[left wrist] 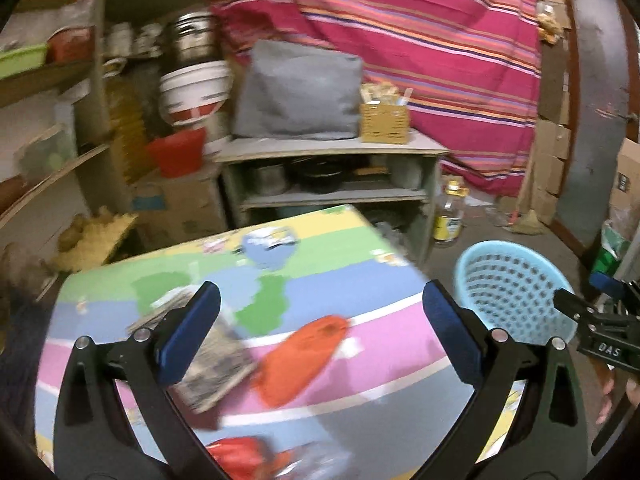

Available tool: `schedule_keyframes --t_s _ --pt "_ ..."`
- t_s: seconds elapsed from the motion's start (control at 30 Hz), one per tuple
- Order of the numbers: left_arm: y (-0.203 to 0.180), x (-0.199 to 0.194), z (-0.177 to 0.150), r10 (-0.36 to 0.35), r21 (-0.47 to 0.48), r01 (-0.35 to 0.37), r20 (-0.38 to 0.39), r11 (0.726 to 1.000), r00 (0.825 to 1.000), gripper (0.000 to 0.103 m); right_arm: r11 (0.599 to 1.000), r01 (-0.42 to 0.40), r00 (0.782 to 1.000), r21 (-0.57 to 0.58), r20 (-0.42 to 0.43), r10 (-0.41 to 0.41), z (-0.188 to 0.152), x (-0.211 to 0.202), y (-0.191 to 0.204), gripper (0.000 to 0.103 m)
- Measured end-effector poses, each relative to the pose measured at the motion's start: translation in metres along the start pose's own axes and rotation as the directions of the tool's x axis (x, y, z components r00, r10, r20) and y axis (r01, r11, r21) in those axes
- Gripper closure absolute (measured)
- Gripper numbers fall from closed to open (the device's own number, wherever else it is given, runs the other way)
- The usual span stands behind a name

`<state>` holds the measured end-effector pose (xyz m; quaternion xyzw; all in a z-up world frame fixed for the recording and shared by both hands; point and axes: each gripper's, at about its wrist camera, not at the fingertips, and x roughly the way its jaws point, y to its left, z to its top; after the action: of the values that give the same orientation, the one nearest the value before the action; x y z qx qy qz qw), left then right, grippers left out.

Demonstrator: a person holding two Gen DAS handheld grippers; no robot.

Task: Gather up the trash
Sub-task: 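Move both tools back over the table toward the remaining wrappers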

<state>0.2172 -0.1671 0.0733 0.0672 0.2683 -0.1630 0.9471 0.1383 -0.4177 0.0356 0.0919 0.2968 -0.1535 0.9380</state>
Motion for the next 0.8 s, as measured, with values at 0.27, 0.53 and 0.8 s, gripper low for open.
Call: schedule_keyframes --t_s 0.27,0.53,0.8 --pt "0.095 -0.018 -0.042 0.106 -0.080 -0.111 -0.057 0.991 0.993 0.005 0.991 -0.129 0.991 -0.030 -0.043 0.127 -0.033 -0.005 0.078 0.011" --pt "0.145 -0.029 -0.097 0.156 -0.131 -0.173 -0.130 0.976 0.979 0.005 0.971 -0.207 0.973 -0.123 -0.126 0.192 -0.072 -0.008 0.143 0.011" --pt "0.172 -0.045 -0.143 0.182 -0.150 -0.209 -0.171 0.966 0.968 0.005 0.953 -0.258 0.956 -0.162 -0.185 0.227 -0.098 -0.013 0.178 0.011"
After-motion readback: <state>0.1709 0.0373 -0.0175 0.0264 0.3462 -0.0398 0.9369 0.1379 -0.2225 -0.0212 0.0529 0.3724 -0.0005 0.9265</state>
